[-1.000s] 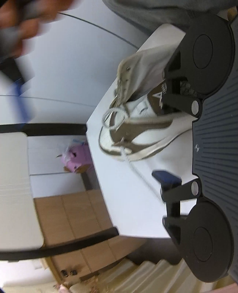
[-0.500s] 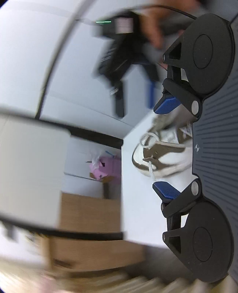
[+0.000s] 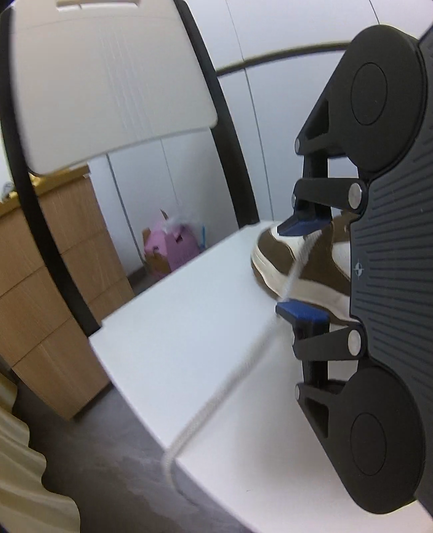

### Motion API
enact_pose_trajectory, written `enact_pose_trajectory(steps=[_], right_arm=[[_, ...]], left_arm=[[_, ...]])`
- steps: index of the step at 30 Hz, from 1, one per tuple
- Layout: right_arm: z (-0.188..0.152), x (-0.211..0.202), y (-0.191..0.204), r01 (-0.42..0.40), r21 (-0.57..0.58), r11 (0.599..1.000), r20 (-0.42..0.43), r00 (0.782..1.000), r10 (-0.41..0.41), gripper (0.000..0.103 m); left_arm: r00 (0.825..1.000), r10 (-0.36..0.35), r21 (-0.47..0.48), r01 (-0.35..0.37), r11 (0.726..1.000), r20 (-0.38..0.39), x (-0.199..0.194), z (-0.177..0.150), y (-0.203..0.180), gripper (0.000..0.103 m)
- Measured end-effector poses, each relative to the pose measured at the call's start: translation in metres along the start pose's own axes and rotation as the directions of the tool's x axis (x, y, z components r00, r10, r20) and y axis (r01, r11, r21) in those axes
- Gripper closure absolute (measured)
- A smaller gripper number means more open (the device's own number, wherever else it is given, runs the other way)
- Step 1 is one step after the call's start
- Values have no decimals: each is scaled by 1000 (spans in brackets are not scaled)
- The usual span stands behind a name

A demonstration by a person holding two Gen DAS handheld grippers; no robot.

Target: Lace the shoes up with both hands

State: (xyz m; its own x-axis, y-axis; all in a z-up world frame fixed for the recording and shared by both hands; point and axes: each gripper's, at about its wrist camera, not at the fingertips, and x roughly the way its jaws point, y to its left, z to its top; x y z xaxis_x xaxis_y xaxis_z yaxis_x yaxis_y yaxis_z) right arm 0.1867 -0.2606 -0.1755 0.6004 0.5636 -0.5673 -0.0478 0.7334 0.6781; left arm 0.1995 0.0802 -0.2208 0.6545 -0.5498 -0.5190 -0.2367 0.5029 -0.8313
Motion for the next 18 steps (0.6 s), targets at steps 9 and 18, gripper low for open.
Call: enact_pose_trajectory(steps=[9, 18], right_arm=[[-30, 21, 44, 250, -281, 927, 80, 968, -237, 45], [-49, 29, 39, 308, -136, 942, 261, 928, -266, 47]], left_arm=[[1000, 13, 7, -13, 1000, -19, 8, 0, 2, 86], [998, 18, 54, -21, 998, 62, -13, -1, -2, 101]])
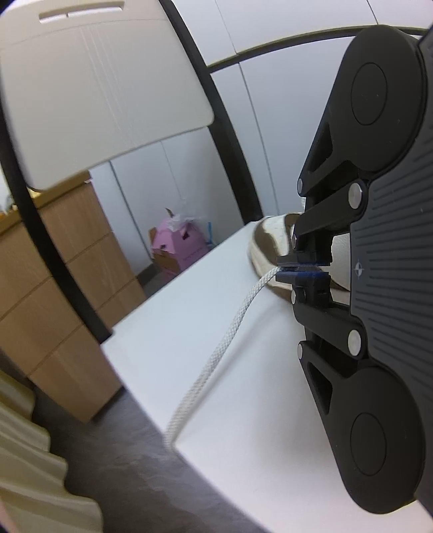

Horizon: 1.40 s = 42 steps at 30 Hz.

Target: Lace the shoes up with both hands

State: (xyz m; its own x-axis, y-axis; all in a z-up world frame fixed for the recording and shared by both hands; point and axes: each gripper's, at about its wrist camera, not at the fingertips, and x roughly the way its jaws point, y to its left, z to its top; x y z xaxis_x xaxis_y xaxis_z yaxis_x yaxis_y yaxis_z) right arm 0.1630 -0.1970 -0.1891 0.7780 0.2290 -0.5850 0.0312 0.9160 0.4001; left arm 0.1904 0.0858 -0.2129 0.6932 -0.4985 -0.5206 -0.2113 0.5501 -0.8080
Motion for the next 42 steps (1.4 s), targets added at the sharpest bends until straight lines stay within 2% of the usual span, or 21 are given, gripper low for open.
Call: enact_pose_trajectory(steps=[4, 9, 12, 15, 16, 17, 18, 19, 20, 21, 23, 24, 26, 28, 29, 33, 35, 39, 40, 41, 42], right_arm=[[-2, -5, -1, 1, -27, 1000, 33, 999, 0, 51], [-6, -8, 2, 15, -67, 998, 55, 998, -11, 54], [-4, -5, 3, 14, -91, 996, 46, 999, -10, 54], [1, -5, 0, -4, -101, 995, 29, 1000, 7, 56], [3, -4, -1, -10, -110, 994, 23, 1000, 13, 56], [5, -4, -2, -16, -120, 993, 15, 1000, 18, 56], [6, -4, -2, -21, -128, 992, 9, 1000, 22, 56], [8, -4, -3, -27, -133, 991, 4, 1000, 28, 56], [10, -3, -5, -34, -137, 990, 0, 999, 34, 56], [12, -3, -6, -40, -142, 989, -4, 999, 40, 56], [15, -3, -11, -48, -140, 989, -12, 999, 47, 56], [17, -3, -13, -50, -135, 990, -15, 999, 48, 56], [20, -4, -17, -50, -123, 991, -20, 999, 48, 57], [23, -5, -22, -56, -91, 994, -26, 998, 54, 57], [24, -5, -24, -58, -77, 995, -29, 998, 56, 56], [23, -6, -18, -26, -104, 994, -27, 999, 23, 56], [21, -9, -15, 0, -122, 992, -17, 1000, -2, 56], [18, -13, -15, 44, -128, 991, 5, 999, -44, 57], [18, -12, -15, 43, -127, 991, 9, 999, -42, 64], [17, -11, -15, 40, -133, 990, 17, 999, -38, 75], [17, -11, -13, 44, -148, 988, 31, 999, -40, 78]], left_arm=[[999, -22, -26, 23, 999, 23, -8, 7, 4, 101], [998, -63, -87, 63, 994, 0, -5, 11, 12, 101], [998, -57, -78, 55, 995, -26, -1, 13, 9, 99], [1000, 2, 58, -1, 998, -19, -4, 15, -6, 99], [1000, 31, 147, -30, 989, -1, -6, 16, -15, 98], [998, 57, 237, -60, 970, 17, -8, 16, -25, 90], [996, 81, 332, -87, 939, 33, -9, 14, -34, 69], [993, 103, 431, -116, 895, 53, -11, 10, -44, 57], [989, 121, 533, -149, 833, 86, -13, 4, -52, 44], [983, 134, 631, -185, 753, 128, -15, -4, -58, 44], [960, 164, 803, -281, 525, 229, -14, -27, -64, 44], [949, 174, 854, -313, 416, 263, -12, -37, -66, 46], [944, 214, 901, -308, 306, 250, -3, -49, -59, 46], [944, 209, 928, -300, 219, 256, 3, -59, -56, 46], [944, 204, 937, -297, 182, 259, 6, -63, -56, 46], [948, 167, 952, -290, 99, 271, 22, -72, -66, 48], [953, 152, 960, -273, 54, 262, 31, -78, -72, 59], [956, 155, 967, -253, 0, 250, 46, -86, -77, 72], [958, 152, 970, -245, -7, 243, 48, -88, -78, 76], [962, 150, 973, -231, -9, 229, 49, -91, -79, 88], [963, 153, 975, -222, -9, 221, 49, -93, -80, 98]])
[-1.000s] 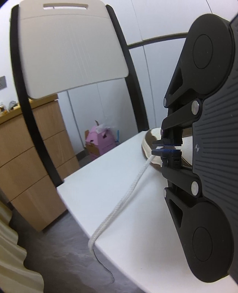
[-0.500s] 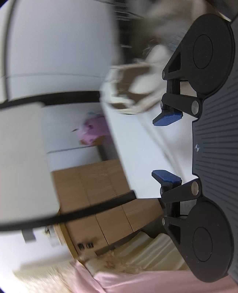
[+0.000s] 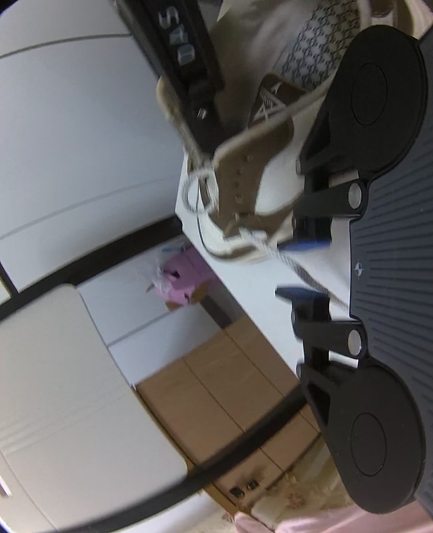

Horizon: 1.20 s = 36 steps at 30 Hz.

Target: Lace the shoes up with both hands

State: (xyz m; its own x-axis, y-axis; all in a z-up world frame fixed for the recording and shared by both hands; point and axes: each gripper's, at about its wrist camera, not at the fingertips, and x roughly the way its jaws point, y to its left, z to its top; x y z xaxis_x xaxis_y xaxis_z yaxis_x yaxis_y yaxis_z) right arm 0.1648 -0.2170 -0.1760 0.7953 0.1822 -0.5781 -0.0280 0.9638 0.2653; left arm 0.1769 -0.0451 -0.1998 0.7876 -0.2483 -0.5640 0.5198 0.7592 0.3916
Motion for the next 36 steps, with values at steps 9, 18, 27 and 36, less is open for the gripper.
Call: enact_pose_trajectory(steps=[9, 18, 27, 36], right_arm=[[-2, 7, -6, 36, 74, 997, 50, 998, -40, 82], [-1, 5, -2, 44, 72, 996, 54, 997, -48, 84], [3, 5, -7, 55, 92, 994, 54, 997, -60, 92], [4, 9, -8, 17, 115, 993, 35, 999, -21, 89]], left_arm=[[999, 47, -72, -46, 996, 7, -17, 3, -5, 101], [993, 117, -170, -121, 978, -33, -40, 0, 3, 101], [973, 194, -315, -224, 923, -123, -60, -17, 46, 101], [970, 165, -368, -220, 903, -177, -52, -29, 65, 97]])
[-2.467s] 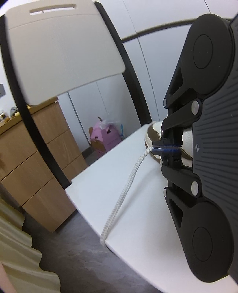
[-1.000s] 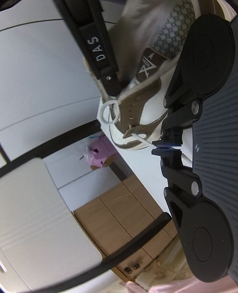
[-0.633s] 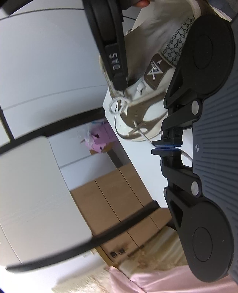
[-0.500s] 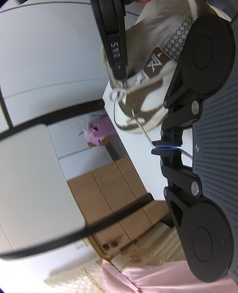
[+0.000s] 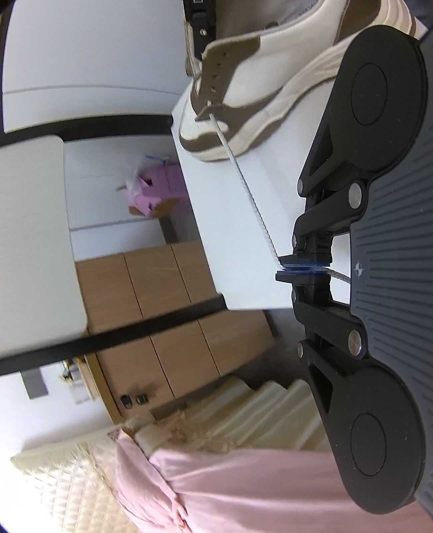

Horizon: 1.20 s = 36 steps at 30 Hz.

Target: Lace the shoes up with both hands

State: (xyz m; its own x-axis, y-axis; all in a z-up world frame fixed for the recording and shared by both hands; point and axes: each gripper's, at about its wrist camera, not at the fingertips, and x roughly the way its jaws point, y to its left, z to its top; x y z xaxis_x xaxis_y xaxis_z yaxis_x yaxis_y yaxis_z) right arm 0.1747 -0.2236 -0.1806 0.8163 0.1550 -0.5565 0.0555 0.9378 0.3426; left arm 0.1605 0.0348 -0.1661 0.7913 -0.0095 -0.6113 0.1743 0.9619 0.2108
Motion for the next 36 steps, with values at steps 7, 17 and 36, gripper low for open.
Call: enact_pose_trajectory(steps=[7, 17, 36], right_arm=[[1, 2, -1, -39, 32, 999, -19, 999, 40, 84], [-1, 1, 8, -51, 41, 998, -35, 998, 52, 82], [-3, -4, 27, -217, -9, 976, -93, 972, 215, 66]], left_arm=[[997, -70, -109, 66, 992, -30, -8, 3, 6, 46], [987, -125, -114, 137, 984, 100, -64, -3, -2, 19], [967, -255, -207, 251, 946, 7, -31, -9, -35, 58]])
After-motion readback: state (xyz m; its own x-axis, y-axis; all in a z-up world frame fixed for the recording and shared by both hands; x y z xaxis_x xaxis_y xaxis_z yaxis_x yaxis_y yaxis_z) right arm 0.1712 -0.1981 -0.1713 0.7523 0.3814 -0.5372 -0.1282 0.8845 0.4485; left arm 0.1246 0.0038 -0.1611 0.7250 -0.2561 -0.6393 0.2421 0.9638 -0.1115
